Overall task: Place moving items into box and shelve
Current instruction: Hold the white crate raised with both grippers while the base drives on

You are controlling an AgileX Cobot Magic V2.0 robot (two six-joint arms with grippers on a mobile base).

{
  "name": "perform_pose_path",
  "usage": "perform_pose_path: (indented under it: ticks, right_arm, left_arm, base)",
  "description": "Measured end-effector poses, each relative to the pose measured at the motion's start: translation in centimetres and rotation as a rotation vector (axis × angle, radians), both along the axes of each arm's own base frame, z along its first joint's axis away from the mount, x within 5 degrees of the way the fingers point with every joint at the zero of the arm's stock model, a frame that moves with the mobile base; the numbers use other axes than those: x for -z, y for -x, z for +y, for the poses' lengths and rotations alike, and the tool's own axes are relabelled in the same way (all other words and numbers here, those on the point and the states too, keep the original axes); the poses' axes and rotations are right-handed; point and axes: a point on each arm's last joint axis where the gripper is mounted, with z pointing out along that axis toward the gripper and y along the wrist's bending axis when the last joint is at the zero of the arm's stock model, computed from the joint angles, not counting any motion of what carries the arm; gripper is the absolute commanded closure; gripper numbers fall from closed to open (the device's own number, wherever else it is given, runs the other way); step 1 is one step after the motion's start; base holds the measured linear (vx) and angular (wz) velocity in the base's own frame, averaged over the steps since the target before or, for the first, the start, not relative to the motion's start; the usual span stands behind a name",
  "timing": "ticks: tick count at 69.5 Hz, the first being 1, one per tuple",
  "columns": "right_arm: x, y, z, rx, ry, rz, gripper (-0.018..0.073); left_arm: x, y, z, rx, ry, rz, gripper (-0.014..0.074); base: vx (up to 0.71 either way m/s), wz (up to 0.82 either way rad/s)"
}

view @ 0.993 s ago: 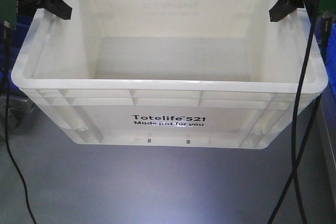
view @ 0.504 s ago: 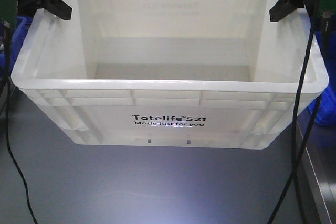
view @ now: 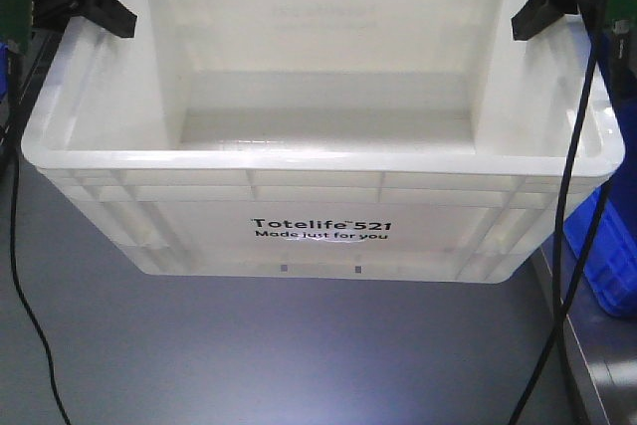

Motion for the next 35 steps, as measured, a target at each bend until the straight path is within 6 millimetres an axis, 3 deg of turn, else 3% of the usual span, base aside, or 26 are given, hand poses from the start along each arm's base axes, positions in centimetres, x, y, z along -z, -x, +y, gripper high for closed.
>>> perform_pose_path:
  ticks: [35]
  right_arm:
    - [0.00, 0.00, 0.00, 0.000, 0.000, 0.000, 0.0564]
  left_arm:
    - [0.00, 0.00, 0.00, 0.000, 0.000, 0.000, 0.0601]
  base:
    - [0.50, -0.03]
